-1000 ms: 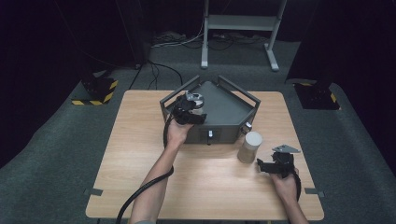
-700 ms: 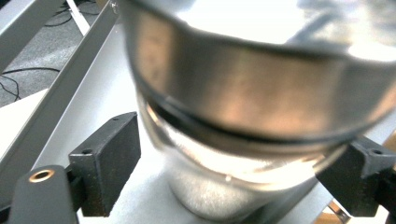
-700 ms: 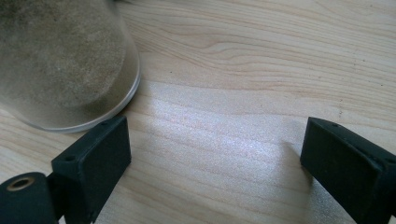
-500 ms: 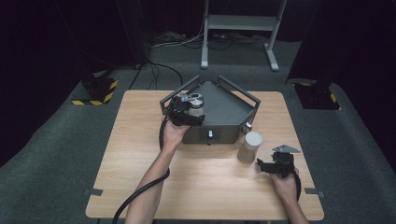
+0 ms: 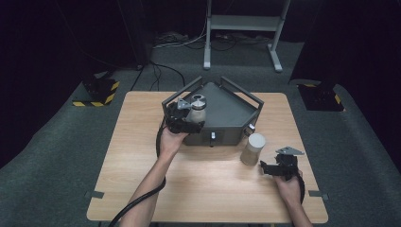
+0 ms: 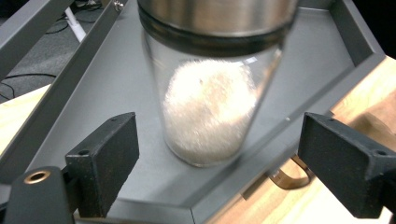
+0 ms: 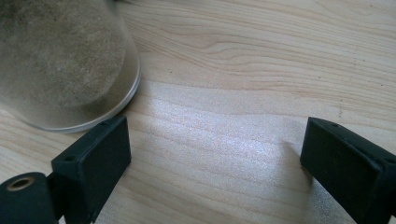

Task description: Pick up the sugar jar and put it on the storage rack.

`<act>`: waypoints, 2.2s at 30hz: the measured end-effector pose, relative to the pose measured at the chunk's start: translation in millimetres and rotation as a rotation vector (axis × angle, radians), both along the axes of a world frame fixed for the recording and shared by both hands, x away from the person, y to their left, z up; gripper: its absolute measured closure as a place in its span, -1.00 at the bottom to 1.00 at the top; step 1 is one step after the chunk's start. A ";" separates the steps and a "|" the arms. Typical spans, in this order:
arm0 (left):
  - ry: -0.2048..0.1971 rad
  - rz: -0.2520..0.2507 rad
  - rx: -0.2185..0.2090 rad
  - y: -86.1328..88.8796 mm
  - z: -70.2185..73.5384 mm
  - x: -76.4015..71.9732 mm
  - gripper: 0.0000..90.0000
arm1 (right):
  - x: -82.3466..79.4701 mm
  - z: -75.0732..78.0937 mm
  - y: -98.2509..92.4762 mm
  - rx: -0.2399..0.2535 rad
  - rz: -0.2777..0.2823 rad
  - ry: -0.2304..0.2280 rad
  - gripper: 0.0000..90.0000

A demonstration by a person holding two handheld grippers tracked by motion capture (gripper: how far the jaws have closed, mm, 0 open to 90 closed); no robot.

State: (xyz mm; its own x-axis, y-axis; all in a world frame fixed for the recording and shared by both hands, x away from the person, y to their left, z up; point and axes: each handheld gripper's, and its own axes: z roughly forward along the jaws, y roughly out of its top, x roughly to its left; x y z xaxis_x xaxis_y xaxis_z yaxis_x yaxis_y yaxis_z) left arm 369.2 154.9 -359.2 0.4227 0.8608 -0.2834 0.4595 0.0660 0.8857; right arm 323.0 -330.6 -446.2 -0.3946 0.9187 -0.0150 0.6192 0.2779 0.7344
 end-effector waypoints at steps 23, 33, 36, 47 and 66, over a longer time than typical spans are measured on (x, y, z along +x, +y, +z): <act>0.010 -0.047 -0.013 14.3 -14.0 -33.5 -0.73 | 0.0 0.0 0.1 0.001 -0.001 0.001 -0.82; 0.018 -0.036 -0.015 19.2 -28.4 -46.1 -0.73 | 0.0 0.1 0.2 0.001 -0.001 0.001 -0.82; 0.022 -0.037 -0.009 21.7 -30.8 -48.9 -0.73 | 0.1 0.0 0.1 0.001 -0.001 0.001 -0.82; 0.051 -0.022 -0.029 27.6 -47.7 -56.3 -0.73 | 0.0 0.1 0.1 0.001 -0.001 0.001 -0.82; 0.099 -0.009 -0.001 22.3 -80.3 -63.1 -0.74 | 0.0 0.0 0.2 0.000 0.000 0.000 -0.82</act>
